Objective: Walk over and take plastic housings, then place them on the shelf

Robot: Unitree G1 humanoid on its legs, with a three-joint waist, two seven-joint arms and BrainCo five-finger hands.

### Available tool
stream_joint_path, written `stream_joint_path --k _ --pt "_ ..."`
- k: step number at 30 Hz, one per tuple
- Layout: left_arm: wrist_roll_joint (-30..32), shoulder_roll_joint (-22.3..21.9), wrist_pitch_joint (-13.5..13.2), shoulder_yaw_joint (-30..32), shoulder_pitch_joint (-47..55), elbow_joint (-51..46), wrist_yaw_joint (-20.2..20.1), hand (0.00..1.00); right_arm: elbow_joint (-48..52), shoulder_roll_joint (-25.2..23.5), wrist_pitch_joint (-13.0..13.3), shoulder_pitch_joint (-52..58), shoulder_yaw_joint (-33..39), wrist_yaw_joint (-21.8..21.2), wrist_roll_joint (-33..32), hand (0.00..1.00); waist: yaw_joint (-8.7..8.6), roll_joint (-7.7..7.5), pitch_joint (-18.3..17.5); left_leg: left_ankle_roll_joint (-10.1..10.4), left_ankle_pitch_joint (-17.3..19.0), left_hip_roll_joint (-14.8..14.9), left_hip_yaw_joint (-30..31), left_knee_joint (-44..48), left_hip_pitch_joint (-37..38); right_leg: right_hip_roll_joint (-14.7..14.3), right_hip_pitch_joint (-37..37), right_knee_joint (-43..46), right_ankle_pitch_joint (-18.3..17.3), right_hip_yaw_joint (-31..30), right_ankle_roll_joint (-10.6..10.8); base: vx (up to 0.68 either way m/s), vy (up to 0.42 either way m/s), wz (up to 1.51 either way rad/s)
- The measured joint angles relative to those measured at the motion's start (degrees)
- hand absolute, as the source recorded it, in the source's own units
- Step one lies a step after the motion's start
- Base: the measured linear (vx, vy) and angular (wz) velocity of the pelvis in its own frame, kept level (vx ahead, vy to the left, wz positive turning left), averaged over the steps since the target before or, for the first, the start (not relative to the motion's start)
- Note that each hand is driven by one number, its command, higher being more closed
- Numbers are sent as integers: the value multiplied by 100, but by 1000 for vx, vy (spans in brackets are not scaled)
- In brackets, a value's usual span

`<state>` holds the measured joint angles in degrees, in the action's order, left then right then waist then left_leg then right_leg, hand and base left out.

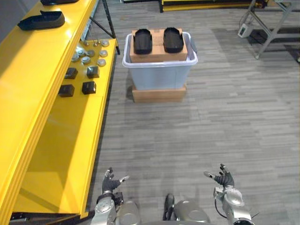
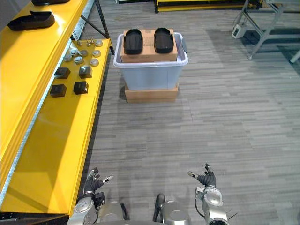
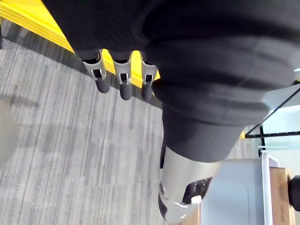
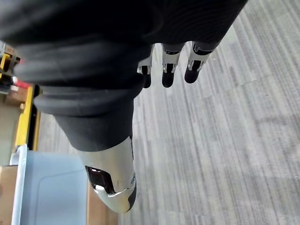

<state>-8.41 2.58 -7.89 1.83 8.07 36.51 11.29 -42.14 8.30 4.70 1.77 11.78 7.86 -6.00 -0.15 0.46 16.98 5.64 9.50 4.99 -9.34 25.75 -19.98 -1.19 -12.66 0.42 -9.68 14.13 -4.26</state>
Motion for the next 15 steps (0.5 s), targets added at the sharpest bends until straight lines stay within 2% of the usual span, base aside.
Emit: stream_joint_path --k 1,2,3,4,5,6,7,8,9,10,11,12,13,15 --pt "1 -47 3 -2 14 -1 3 0 -27 0 2 34 66 9 -17 0 57 9 0 20 -187 -141 166 -779 35 -21 -139 -97 -39 -48 66 503 145 -58" --pt "2 -116 13 -14 33 17 13 0 -155 10 -6 119 148 117 -16 0 112 170 -52 -206 -863 -197 470 -1245 5 -140 -486 -175 -356 -251 287 518 174 -55" --pt "2 -104 22 -7 53 20 16 0 -181 -23 -22 131 137 122 -17 0 109 135 -84 -340 -1119 -239 482 -1122 28 -83 -566 -105 -466 -329 364 558 201 -50" --pt "2 -88 22 3 90 20 11 0 -179 -79 -21 195 122 118 -16 0 101 -26 -177 -458 -1254 -391 463 -1050 31 93 -515 157 -638 -368 452 584 170 -7" --pt "3 -115 22 -13 28 18 -2 0 -208 -113 -10 256 138 112 -11 0 38 -174 -279 -621 -1119 -513 449 -963 20 348 -214 831 -780 -380 596 709 184 1" --pt "3 -165 20 -19 -25 22 -5 0 -337 -116 -14 261 189 95 -9 0 38 -198 -284 -683 -843 -554 411 -776 60 494 217 1936 -809 -480 653 586 149 2" --pt "3 -152 20 -22 -28 33 -6 0 -409 -135 -18 262 189 93 -9 0 55 -263 -281 -702 -690 -614 385 -709 161 587 462 2622 -778 -510 748 565 158 0" --pt "1 -88 30 -23 -30 128 -3 0 -476 -196 -36 265 181 82 -9 0 17 -391 -271 -767 -391 -761 375 -607 437 884 934 4087 -374 -571 1329 566 134 15" --pt "1 -6 81 -50 -24 192 2 0 -550 -248 -67 264 155 76 -3 0 -67 -432 -262 -843 -99 -821 388 -483 788 1146 1326 5321 -271 -616 1442 688 118 21" --pt "1 7 101 -80 -20 227 13 0 -607 -252 -82 262 122 72 11 0 -70 -412 -256 -852 15 -820 395 -477 1013 1227 1484 5755 -341 -573 1312 586 76 8" --pt "0 55 113 -127 -7 237 35 0 -603 -255 -96 273 54 64 36 0 -78 -360 -249 -856 186 -795 408 -610 1504 1414 1739 6143 -518 -320 957 571 63 -6" --pt "0 74 112 -136 -10 235 38 0 -593 -255 -91 265 14 64 56 0 -74 -332 -250 -848 229 -778 432 -731 1743 1467 1884 6130 -604 -219 818 448 42 -5" --pt "-4 132 105 -134 -18 238 39 0 -568 -242 -63 225 -75 63 99 0 -78 -257 -237 -839 268 -694 443 -939 2106 1479 2181 5776 -783 -16 712 638 -8 10" --pt "-4 158 89 -125 -75 230 39 0 -568 -217 -63 160 -121 49 111 0 -103 -117 -234 -834 266 -500 454 -1123 2473 1296 2563 4491 -893 177 698 563 -73 19"
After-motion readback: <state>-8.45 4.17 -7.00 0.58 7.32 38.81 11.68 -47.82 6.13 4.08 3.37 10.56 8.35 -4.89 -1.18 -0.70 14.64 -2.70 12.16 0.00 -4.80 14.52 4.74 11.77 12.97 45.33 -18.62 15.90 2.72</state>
